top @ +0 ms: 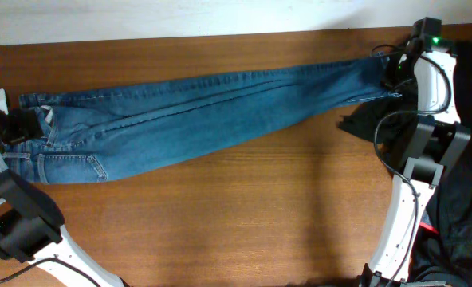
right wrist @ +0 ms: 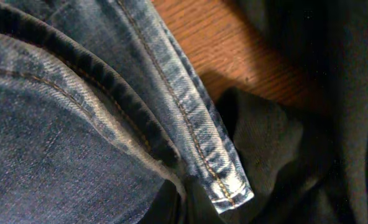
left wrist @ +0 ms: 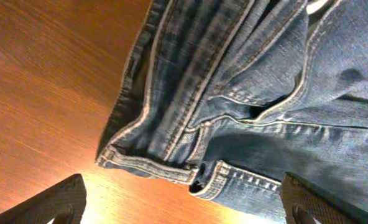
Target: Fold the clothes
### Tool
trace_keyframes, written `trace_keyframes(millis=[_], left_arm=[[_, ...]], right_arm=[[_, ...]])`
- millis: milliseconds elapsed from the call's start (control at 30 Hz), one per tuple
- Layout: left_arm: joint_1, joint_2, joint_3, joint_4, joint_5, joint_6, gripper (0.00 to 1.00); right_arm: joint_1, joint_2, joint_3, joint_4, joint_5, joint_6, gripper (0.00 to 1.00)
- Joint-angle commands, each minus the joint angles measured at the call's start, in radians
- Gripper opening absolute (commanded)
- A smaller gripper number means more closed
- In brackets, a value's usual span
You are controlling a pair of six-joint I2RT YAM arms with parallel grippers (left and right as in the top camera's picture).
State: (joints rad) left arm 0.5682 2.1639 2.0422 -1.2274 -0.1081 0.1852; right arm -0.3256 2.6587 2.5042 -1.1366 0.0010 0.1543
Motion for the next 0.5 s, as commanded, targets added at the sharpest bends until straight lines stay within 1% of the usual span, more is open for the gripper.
trace_keyframes(millis=[0,100,133,267,367,467], left_arm=[[0.003,-0.025,0.018,0.000,0.011,-0.013,0.99],[0.003,-0.025,0.018,-0.001,0.011,-0.013,0.99],[0.003,-0.025,0.018,-0.001,0.011,-0.013,0.99],[0.003,-0.025,0.018,-0.001,0.011,-0.013,0.99],[0.003,-0.025,0.018,0.000,0.011,-0.012,0.99],[0.004,-0.025,0.018,0.015,0.010,-0.005,0.99]], right_arm=[[0.019,0.001,0.017,0.011,0.002,0.000,0.10],[0.039,-0.015,0.017,0.006,0.002,-0.016,0.22],[0.046,-0.029,0.017,0.006,0.003,-0.019,0.24],[0.071,-0.102,0.045,0.010,0.003,-0.019,0.26],[0.095,-0.167,0.080,0.001,0.002,-0.019,0.26],[0.132,-0.209,0.084,-0.025,-0.011,-0.051,0.26]])
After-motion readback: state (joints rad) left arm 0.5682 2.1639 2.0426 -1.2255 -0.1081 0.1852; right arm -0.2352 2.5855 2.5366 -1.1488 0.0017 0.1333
